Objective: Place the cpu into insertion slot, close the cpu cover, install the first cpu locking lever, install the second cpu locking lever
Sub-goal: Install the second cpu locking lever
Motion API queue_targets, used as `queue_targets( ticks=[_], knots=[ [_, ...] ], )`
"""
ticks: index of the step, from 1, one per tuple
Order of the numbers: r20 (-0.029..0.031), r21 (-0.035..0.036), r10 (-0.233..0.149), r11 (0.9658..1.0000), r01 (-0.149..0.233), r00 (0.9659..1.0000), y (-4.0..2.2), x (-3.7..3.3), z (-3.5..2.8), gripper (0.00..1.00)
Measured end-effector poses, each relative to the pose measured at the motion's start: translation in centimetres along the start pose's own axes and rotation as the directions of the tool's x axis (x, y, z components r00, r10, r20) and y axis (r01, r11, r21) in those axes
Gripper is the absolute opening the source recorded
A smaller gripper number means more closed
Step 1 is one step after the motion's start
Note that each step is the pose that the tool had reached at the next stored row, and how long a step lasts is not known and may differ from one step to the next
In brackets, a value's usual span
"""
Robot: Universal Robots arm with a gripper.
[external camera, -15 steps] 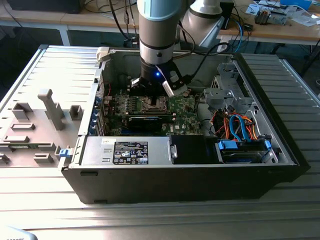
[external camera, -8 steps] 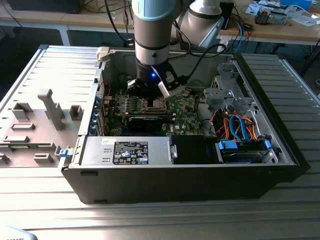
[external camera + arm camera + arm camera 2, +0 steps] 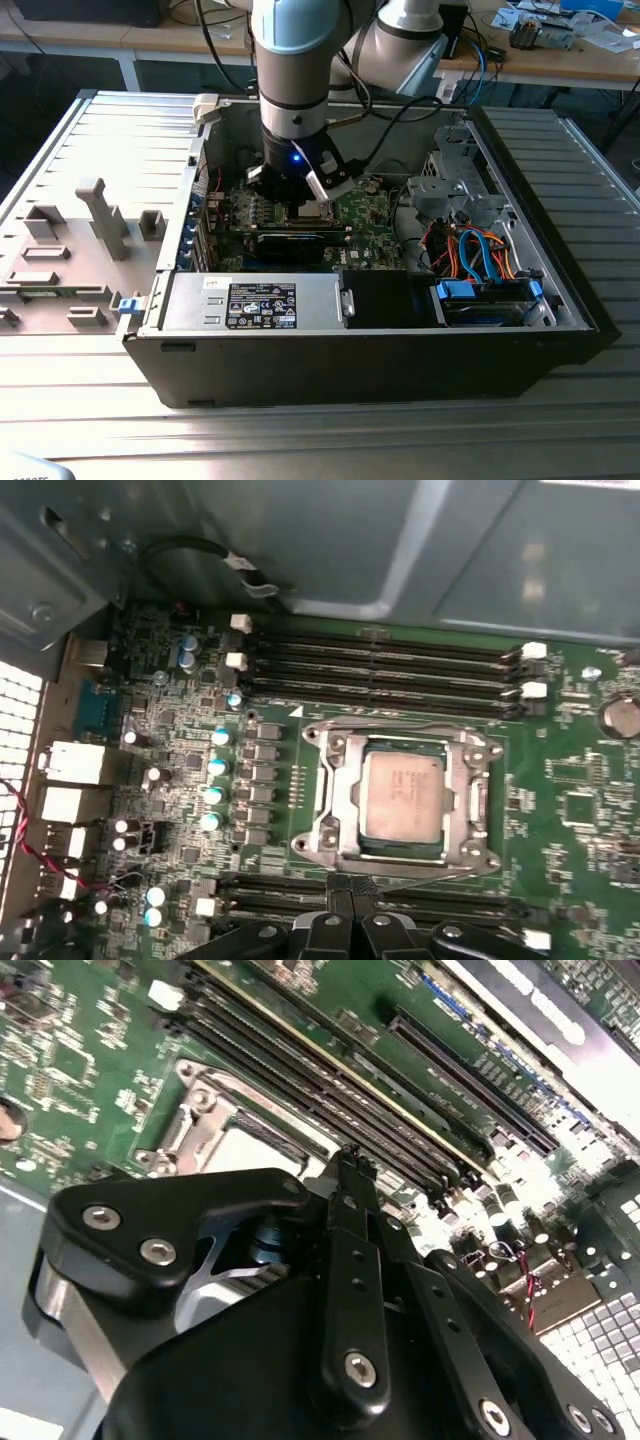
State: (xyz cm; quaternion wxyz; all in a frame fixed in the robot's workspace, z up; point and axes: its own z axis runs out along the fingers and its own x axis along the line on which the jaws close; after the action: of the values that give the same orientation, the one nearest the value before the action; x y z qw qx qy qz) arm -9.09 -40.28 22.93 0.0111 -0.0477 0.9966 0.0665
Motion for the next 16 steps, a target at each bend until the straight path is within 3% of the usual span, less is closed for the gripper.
queue_targets(
  ticks=[4,7,16],
  knots=[
    [0.0001,-0.0004,0.000,1.0000,0.000,1.0000,-0.02,0.89,0.83,0.11],
    [-0.0002,-0.0004,-0.002,1.0000,0.002,1.0000,-0.10,1.11,1.54,0.11],
    [-0.0008,-0.0004,-0.006,1.0000,0.006,1.0000,-0.07,1.90,2.32,0.11]
  ],
)
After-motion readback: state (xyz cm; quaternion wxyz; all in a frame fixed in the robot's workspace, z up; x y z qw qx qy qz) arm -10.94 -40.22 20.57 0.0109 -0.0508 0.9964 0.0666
